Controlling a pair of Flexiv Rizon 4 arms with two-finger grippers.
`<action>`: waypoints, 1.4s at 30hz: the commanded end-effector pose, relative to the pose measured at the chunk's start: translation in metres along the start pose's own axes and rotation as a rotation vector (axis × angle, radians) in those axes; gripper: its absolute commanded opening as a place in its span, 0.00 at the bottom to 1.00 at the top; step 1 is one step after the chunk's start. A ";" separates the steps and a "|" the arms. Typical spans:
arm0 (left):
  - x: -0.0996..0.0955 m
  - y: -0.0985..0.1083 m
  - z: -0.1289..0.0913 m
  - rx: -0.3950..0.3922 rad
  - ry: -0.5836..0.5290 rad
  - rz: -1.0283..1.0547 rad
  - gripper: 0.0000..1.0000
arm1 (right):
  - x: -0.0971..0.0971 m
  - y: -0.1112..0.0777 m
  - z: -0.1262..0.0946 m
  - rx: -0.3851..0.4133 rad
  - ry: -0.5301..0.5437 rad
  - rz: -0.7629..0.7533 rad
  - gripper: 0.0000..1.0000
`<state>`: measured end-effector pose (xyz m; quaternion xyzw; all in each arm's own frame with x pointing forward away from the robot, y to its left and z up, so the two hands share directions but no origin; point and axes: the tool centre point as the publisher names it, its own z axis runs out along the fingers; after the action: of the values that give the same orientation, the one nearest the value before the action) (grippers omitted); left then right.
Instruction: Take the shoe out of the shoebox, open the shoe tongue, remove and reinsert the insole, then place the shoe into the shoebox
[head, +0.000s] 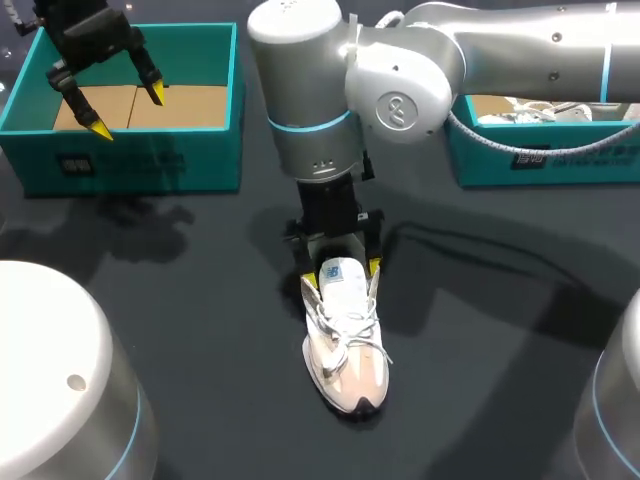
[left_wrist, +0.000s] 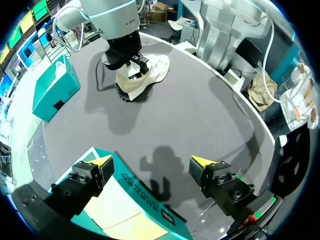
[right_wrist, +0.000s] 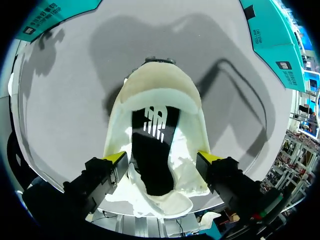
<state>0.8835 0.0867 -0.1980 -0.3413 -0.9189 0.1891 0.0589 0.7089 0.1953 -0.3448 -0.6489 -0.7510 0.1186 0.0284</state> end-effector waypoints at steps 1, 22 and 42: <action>0.000 0.000 -0.001 -0.001 0.002 0.000 1.00 | 0.001 -0.006 -0.002 -0.012 -0.004 0.003 0.98; 0.000 0.000 -0.001 -0.001 0.002 0.000 1.00 | 0.002 -0.011 -0.008 -0.023 0.003 0.049 0.90; 0.000 0.000 -0.001 -0.001 0.002 0.000 1.00 | -0.003 -0.020 -0.012 -0.113 0.049 0.079 1.00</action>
<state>0.8835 0.0867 -0.1980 -0.3413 -0.9189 0.1891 0.0589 0.6993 0.2015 -0.3318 -0.6795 -0.7297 0.0760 0.0042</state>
